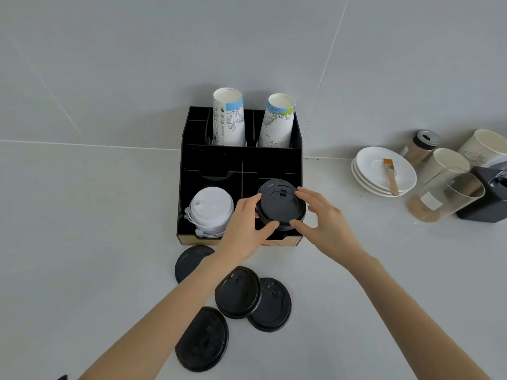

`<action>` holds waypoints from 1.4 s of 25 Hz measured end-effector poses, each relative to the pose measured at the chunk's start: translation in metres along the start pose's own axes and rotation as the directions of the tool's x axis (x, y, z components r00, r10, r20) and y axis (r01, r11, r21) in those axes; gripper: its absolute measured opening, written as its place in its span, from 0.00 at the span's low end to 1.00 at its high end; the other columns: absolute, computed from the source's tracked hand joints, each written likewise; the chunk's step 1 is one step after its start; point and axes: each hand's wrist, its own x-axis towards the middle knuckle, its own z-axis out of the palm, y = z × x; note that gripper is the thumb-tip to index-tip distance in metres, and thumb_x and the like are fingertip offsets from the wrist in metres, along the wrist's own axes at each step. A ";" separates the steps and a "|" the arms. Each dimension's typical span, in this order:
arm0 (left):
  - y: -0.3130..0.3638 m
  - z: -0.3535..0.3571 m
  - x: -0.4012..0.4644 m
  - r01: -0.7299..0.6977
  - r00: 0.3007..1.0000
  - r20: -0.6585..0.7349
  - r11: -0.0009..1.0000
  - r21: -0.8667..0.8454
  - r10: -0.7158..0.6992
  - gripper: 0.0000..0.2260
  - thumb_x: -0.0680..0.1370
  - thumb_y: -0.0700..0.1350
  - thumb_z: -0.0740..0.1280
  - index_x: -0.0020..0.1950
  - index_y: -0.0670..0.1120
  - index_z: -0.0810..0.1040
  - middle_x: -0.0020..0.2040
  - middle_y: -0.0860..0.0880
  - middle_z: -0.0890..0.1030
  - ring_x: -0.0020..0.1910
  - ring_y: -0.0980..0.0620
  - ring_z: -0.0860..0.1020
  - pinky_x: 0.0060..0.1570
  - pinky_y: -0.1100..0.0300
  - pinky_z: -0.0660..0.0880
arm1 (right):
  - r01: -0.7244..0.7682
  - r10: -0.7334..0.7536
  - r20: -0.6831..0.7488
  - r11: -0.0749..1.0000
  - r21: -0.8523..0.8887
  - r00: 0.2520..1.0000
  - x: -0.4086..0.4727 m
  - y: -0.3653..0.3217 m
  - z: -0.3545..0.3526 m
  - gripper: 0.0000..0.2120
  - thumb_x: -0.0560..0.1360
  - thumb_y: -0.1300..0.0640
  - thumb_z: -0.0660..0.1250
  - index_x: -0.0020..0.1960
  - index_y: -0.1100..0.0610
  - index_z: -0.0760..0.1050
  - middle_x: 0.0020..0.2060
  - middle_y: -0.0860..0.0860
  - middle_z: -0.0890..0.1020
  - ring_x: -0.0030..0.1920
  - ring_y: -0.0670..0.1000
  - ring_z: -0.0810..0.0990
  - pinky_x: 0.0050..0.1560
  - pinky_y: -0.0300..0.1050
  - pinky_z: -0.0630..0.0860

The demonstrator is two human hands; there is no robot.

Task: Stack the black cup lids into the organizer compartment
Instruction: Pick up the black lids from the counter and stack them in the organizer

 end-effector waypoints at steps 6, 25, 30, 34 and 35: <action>-0.003 0.002 0.028 0.003 1.000 0.005 0.995 0.102 -0.003 0.27 0.73 0.47 0.67 0.69 0.45 0.60 0.66 0.42 0.66 0.62 0.45 0.67 0.63 0.55 0.65 | -0.030 0.031 0.036 0.999 -0.038 0.999 0.025 0.005 -0.002 0.25 0.73 0.58 0.66 0.68 0.57 0.63 0.71 0.50 0.65 0.67 0.53 0.68 0.64 0.38 0.63; -0.021 -0.002 0.053 -0.017 0.989 0.145 0.968 0.249 -0.020 0.27 0.75 0.47 0.64 0.71 0.45 0.57 0.71 0.45 0.66 0.67 0.42 0.64 0.66 0.47 0.65 | -0.135 0.135 -0.009 0.976 -0.174 0.991 0.039 0.011 0.028 0.25 0.73 0.56 0.65 0.68 0.60 0.63 0.68 0.55 0.66 0.67 0.55 0.66 0.64 0.48 0.68; -0.022 -0.002 0.052 -0.030 0.987 0.160 0.960 0.278 -0.015 0.26 0.75 0.47 0.63 0.71 0.45 0.58 0.71 0.44 0.66 0.65 0.40 0.66 0.64 0.44 0.67 | -0.138 0.135 -0.027 0.976 -0.171 0.990 0.036 0.008 0.031 0.25 0.74 0.56 0.64 0.68 0.60 0.62 0.69 0.55 0.65 0.69 0.55 0.64 0.65 0.49 0.67; -0.022 -0.008 0.045 -0.053 0.986 0.165 0.966 0.253 0.011 0.27 0.75 0.46 0.64 0.70 0.45 0.58 0.70 0.44 0.66 0.64 0.40 0.67 0.63 0.42 0.68 | -0.157 0.152 -0.037 0.970 -0.187 0.988 0.030 0.003 0.030 0.26 0.74 0.55 0.64 0.69 0.57 0.60 0.71 0.54 0.61 0.71 0.54 0.60 0.62 0.50 0.70; -0.021 -0.010 0.041 -0.045 0.987 0.160 0.966 0.254 0.004 0.27 0.75 0.46 0.64 0.71 0.45 0.57 0.71 0.43 0.65 0.65 0.40 0.67 0.64 0.43 0.67 | -0.156 0.151 -0.044 0.971 -0.179 0.988 0.026 0.001 0.030 0.26 0.74 0.55 0.63 0.69 0.56 0.60 0.72 0.54 0.60 0.71 0.54 0.59 0.62 0.51 0.70</action>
